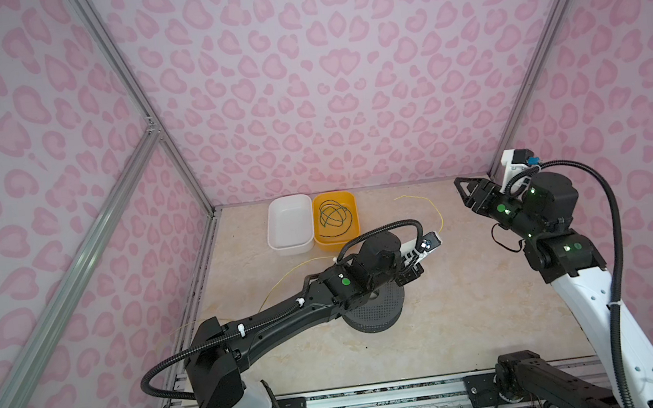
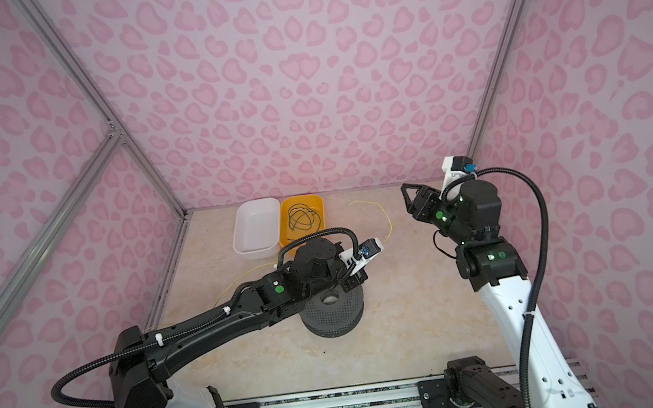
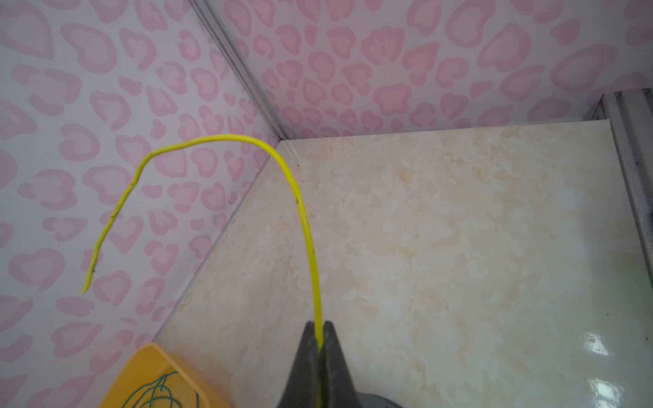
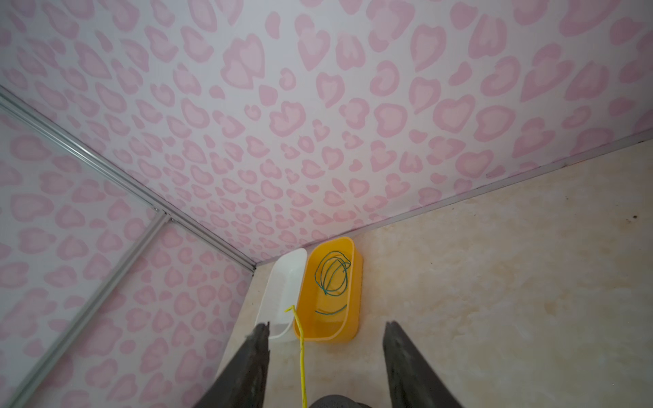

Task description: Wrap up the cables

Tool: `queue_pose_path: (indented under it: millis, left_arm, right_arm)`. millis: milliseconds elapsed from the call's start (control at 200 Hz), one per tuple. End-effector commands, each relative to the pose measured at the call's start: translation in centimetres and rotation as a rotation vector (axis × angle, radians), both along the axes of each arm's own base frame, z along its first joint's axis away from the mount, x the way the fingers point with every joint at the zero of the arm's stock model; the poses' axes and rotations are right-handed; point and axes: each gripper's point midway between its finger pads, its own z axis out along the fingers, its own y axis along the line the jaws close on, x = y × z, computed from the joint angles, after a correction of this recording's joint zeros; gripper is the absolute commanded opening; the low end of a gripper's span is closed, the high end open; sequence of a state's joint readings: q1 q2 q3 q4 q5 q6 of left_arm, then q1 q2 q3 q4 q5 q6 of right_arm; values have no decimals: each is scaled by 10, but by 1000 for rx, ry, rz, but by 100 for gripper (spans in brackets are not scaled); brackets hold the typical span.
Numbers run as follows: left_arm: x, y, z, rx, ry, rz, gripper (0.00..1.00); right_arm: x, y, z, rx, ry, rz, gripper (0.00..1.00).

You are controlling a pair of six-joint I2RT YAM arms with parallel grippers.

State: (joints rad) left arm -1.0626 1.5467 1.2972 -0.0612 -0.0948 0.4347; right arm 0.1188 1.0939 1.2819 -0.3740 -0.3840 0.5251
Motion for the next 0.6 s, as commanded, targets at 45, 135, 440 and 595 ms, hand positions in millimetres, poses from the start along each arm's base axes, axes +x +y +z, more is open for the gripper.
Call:
queue_pose_path:
  millis: [45, 135, 440, 595]
  left_arm:
    - [1, 25, -16, 155, -61, 36, 4]
    - [4, 37, -25, 237, -104, 61, 4]
    - [13, 58, -47, 459, -230, 106, 4]
    - [12, 61, -54, 539, -283, 117, 3]
  right_arm:
    - [-4, 28, -46, -356, 141, 184, 54]
    - [1, 40, -48, -443, 151, 217, 58]
    - [9, 82, -81, -717, 199, 332, 60]
    - [19, 89, -99, -780, 218, 335, 61]
